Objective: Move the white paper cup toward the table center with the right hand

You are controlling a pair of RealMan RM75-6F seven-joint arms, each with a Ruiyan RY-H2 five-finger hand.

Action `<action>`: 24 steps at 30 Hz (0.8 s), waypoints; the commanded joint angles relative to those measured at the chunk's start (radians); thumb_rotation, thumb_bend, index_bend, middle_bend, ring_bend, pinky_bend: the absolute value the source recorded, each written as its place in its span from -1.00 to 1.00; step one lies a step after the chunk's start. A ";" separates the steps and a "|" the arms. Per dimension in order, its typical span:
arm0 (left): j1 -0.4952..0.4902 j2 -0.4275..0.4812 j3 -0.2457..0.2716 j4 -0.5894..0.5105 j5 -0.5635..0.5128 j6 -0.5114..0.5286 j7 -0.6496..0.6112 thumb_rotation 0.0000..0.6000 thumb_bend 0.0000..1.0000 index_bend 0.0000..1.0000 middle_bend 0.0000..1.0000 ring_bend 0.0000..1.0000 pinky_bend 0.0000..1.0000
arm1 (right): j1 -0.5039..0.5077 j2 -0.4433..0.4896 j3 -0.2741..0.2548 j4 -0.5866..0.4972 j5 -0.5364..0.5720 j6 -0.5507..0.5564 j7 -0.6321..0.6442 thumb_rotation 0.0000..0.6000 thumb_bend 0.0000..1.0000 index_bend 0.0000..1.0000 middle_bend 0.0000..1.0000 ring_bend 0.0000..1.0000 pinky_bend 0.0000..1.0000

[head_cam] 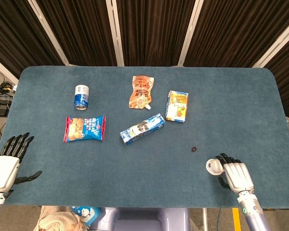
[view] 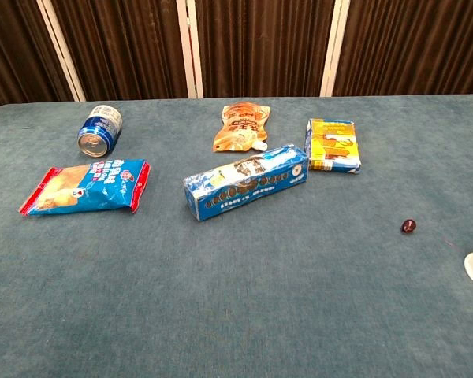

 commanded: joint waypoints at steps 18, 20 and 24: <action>-0.002 -0.001 -0.001 0.001 -0.002 -0.002 0.001 1.00 -1.00 -1.00 -1.00 -1.00 -1.00 | 0.055 -0.010 0.056 -0.078 0.020 0.038 -0.022 1.00 -0.02 -0.07 -0.36 -0.22 -0.22; -0.002 -0.002 -0.001 0.000 -0.002 -0.003 0.002 1.00 -1.00 -1.00 -1.00 -1.00 -1.00 | 0.069 -0.012 0.069 -0.092 0.032 0.039 -0.036 1.00 -0.01 -0.06 -0.36 -0.22 -0.22; -0.003 -0.001 -0.002 0.000 -0.004 -0.004 0.002 1.00 -1.00 -1.00 -1.00 -1.00 -1.00 | 0.097 -0.028 0.092 -0.109 0.063 0.039 -0.070 1.00 -0.02 -0.07 -0.36 -0.22 -0.22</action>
